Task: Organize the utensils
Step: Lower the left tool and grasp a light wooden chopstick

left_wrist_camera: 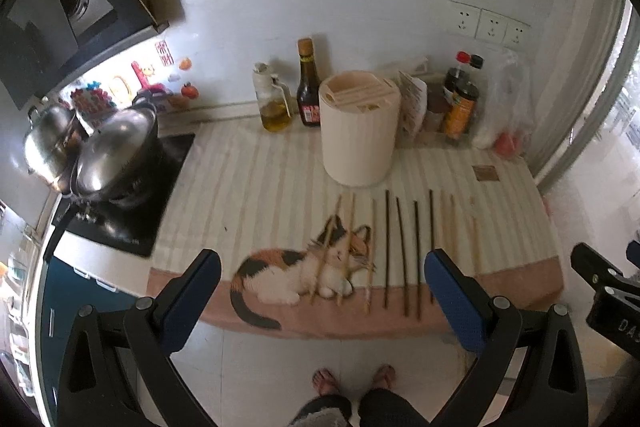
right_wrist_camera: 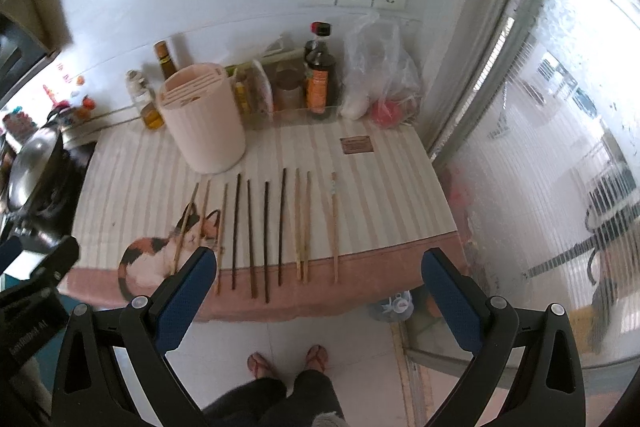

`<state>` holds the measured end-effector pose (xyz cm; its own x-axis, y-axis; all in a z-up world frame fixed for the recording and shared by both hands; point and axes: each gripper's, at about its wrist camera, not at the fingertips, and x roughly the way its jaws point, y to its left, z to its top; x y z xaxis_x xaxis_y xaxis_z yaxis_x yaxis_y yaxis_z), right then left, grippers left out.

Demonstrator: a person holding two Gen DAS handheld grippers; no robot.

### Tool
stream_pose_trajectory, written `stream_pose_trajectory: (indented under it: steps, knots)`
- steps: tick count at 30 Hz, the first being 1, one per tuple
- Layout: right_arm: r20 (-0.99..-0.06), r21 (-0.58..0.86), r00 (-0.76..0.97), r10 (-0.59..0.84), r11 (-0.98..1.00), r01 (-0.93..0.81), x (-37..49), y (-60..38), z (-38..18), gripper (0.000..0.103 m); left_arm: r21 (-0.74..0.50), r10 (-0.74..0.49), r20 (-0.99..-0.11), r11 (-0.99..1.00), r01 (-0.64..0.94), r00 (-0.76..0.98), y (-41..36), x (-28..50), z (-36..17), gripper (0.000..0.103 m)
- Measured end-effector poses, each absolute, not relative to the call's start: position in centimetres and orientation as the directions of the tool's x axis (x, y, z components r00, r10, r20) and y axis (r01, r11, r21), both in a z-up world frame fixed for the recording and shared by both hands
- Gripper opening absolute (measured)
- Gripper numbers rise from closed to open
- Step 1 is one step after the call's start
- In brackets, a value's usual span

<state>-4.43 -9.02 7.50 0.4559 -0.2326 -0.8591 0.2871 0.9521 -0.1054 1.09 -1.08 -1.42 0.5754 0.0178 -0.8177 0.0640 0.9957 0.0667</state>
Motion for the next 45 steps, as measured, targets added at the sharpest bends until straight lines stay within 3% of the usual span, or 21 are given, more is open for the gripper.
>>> stream_pose_trajectory:
  steps: [10,12,17,20,23,26,29,33,37,40,42,45]
  knots:
    - [-0.875,-0.070,0.424,-0.232,0.928,0.365,-1.4,-9.6,0.0,0.102,0.113,0.071,-0.795,0.993,0.032,0.602,2.3,5.8,-7.5,0.103]
    - [-0.887,-0.056,0.404,-0.223,0.921,0.386,-0.6,-9.9,-2.0,0.096,0.134,0.095,-0.809,0.991,0.024,0.580,2.8,7.0,-9.5,0.103]
    - [-0.937,0.006,0.323,-0.135,0.917,0.399,2.5,-10.9,-7.8,0.068,0.142,0.111,-0.867,0.990,0.027,0.485,3.3,10.5,-15.0,0.103]
    - [-0.959,0.056,0.279,-0.059,0.920,0.388,4.9,-11.8,-11.4,0.060,0.133,0.113,-0.910,0.991,0.023,0.400,3.6,12.7,-18.5,0.102]
    - [-0.969,0.102,0.248,0.011,0.928,0.358,7.2,-12.4,-14.4,0.052,0.139,0.124,-0.942,0.990,0.027,0.313,3.4,14.8,-22.2,0.092]
    - [-0.976,0.130,0.207,0.061,0.933,0.336,9.5,-12.7,-17.3,0.050,0.136,0.125,-0.964,0.990,0.032,0.234,2.9,16.2,-25.2,0.075]
    - [-0.982,0.136,0.169,0.085,0.940,0.313,11.3,-13.0,-19.7,0.050,0.134,0.120,-0.976,0.988,0.071,0.179,1.5,17.5,-28.2,0.074]
    - [-0.988,0.132,0.114,0.102,0.944,0.302,12.8,-13.9,-22.1,0.050,0.138,0.123,-0.984,0.984,0.115,0.127,0.1,17.9,-30.7,0.060]
    - [-0.992,0.121,0.080,0.102,0.949,0.291,13.7,-14.3,-23.1,0.050,0.141,0.128,-0.986,0.981,0.130,0.104,-0.4,17.8,-31.8,0.056]
    - [-0.993,0.116,0.063,0.103,0.952,0.282,14.3,-14.3,-23.7,0.050,0.125,0.106,-0.987,0.980,0.156,0.121,-1.0,17.7,-31.5,0.036]
    - [-0.993,0.117,0.058,0.104,0.953,0.281,14.6,-14.1,-23.9,0.050,0.092,0.074,-0.991,0.982,0.164,0.115,-1.3,17.5,-31.4,0.010]
    - [-0.993,0.116,0.054,0.105,0.954,0.278,15.0,-13.3,-24.3,0.050,0.107,0.092,-0.989,0.985,0.137,0.112,-0.8,17.4,-31.2,0.005]
